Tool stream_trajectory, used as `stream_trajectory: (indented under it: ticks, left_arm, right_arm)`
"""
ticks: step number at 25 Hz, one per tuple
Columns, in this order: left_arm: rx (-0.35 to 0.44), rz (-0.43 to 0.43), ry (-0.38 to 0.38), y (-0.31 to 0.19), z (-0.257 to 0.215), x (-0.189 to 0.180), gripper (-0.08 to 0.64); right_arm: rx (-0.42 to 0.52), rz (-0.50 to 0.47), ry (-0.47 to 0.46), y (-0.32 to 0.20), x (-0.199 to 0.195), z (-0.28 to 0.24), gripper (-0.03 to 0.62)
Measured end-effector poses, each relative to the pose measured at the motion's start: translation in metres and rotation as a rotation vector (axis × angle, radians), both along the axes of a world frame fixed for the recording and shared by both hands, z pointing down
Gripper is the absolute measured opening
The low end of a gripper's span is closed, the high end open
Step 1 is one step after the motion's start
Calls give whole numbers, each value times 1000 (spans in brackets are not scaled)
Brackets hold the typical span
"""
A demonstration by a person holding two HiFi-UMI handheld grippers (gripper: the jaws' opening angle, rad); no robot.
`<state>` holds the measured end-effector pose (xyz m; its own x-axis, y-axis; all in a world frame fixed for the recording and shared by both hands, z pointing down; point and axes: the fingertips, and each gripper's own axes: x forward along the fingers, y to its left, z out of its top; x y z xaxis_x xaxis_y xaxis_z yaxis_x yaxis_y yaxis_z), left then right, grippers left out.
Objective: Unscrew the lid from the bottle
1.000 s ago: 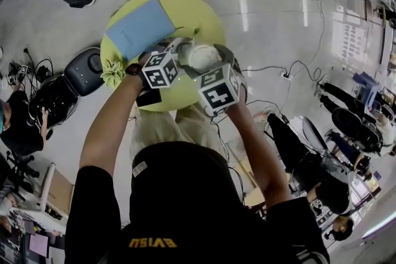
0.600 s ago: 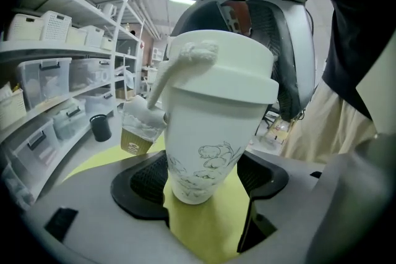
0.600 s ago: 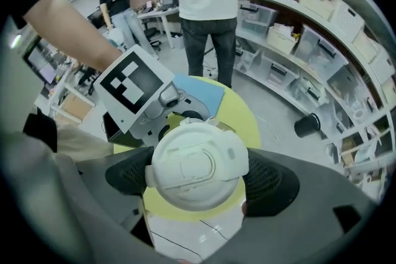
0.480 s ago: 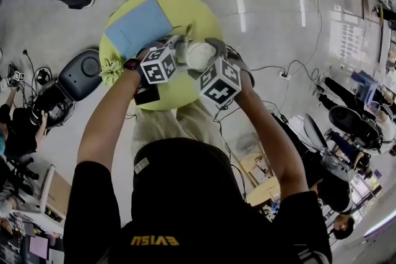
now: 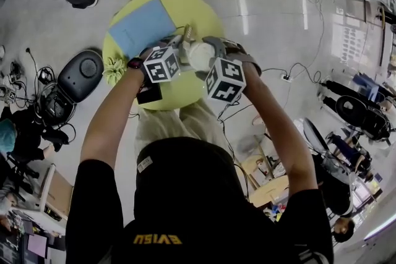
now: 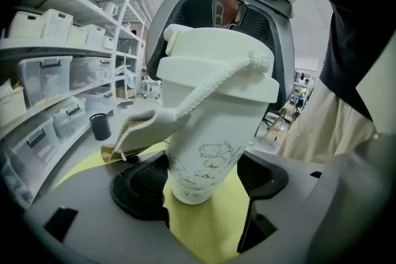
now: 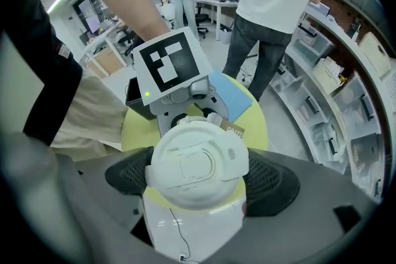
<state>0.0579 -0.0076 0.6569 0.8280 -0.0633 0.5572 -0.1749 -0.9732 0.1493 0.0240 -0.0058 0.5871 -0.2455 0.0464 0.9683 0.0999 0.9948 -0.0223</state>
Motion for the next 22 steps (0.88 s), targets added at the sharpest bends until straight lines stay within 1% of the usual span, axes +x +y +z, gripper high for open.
stream_trajectory:
  ticks: [4,9,10,11,12,15,17,20,22]
  left_arm:
    - [0,2,1,-1,-3,1,365]
    - [-6,1,-4,0,-3,0,365]
    - [-10,2,-6,0,-2,1,365]
    - [-11,6,-8,0,-2,2,365]
    - [-12,9,-9,0,-2,3,365]
    - [-10,11,-13,-1,-3,4,365]
    - [-12,8,-19,-1,-3,2,365]
    - [-14,6,-32,-1,-1,1,365]
    - [-18,3,-36,0,0,0,365]
  right_arm:
    - [4,1,6,-1,2,-3,446]
    - [7,-17,-13,0,1,-3,449]
    - [10,-4,-17,-1,2,-3,453]
    - [7,34,-28,-3,5,-7,498]
    - [-3,98,-50,-6,9,-14,570]
    - [-36,337,-154,-14,19,-47,569]
    - [-27,493,-197,-15,23,-58,569]
    - [15,804,-210,-24,31,-57,559]
    - [9,989,-211,-24,35,-48,534]
